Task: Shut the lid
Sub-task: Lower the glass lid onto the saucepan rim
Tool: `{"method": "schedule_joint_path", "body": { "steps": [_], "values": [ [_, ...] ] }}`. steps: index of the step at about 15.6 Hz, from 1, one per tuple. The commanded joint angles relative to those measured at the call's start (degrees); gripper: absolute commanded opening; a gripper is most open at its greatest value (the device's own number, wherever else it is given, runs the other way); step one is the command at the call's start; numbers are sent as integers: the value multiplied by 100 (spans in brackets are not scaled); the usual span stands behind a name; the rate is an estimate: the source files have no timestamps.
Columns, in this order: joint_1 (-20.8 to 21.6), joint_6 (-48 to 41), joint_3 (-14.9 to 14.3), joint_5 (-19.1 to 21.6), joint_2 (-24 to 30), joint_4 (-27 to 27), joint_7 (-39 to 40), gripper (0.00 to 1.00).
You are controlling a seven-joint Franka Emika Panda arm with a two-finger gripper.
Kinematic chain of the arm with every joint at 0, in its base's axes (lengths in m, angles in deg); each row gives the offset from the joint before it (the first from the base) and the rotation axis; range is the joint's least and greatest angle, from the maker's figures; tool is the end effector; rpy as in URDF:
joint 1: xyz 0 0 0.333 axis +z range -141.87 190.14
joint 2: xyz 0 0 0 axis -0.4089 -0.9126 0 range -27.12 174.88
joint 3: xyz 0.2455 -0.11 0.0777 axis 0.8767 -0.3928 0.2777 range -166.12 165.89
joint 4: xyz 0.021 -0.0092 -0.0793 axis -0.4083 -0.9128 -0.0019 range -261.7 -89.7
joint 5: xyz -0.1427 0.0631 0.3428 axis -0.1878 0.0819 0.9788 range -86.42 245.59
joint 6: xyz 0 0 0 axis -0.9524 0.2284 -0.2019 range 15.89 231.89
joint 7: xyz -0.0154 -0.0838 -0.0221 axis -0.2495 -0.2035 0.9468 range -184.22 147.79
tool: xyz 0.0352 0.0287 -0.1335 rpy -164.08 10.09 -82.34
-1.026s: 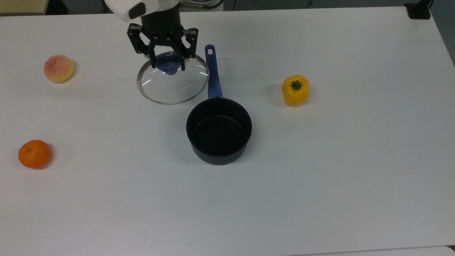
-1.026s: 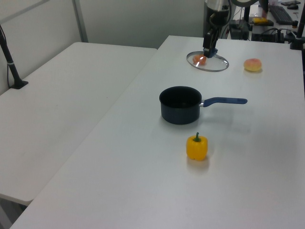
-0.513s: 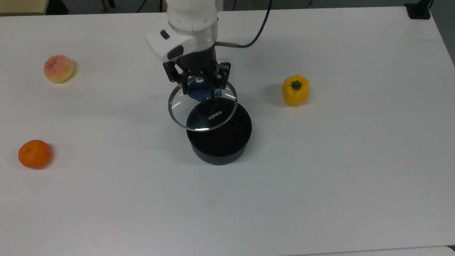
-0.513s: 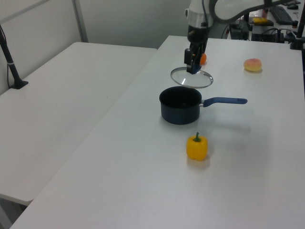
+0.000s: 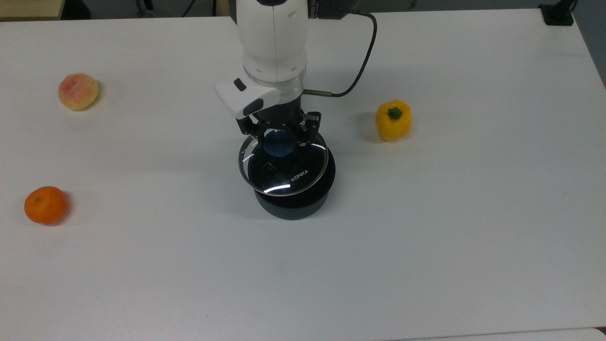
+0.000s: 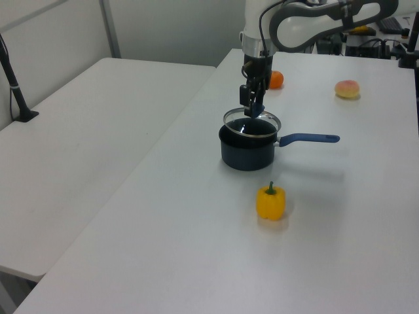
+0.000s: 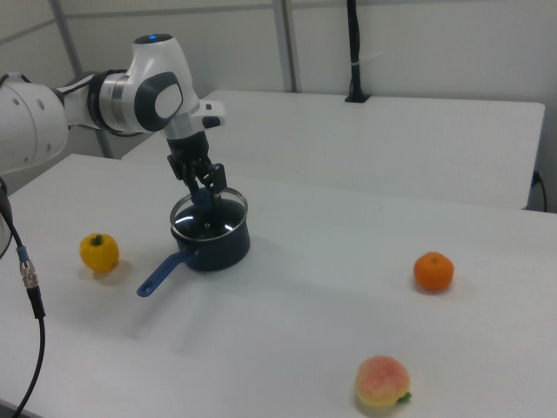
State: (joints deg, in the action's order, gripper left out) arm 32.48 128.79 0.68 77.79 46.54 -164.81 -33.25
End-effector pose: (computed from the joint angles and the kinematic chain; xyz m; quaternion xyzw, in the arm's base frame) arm 0.6709 0.1034 0.3869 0.9977 -0.0472 0.0489 0.0015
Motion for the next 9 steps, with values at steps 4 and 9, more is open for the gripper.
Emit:
{"method": "schedule_joint_path", "body": {
  "steps": [4, 9],
  "values": [
    [149, -28, -18, -111, -175, 229, -131, 17],
    [220, 86, -9, -304, -263, 211, -140, 18]
  ]
}}
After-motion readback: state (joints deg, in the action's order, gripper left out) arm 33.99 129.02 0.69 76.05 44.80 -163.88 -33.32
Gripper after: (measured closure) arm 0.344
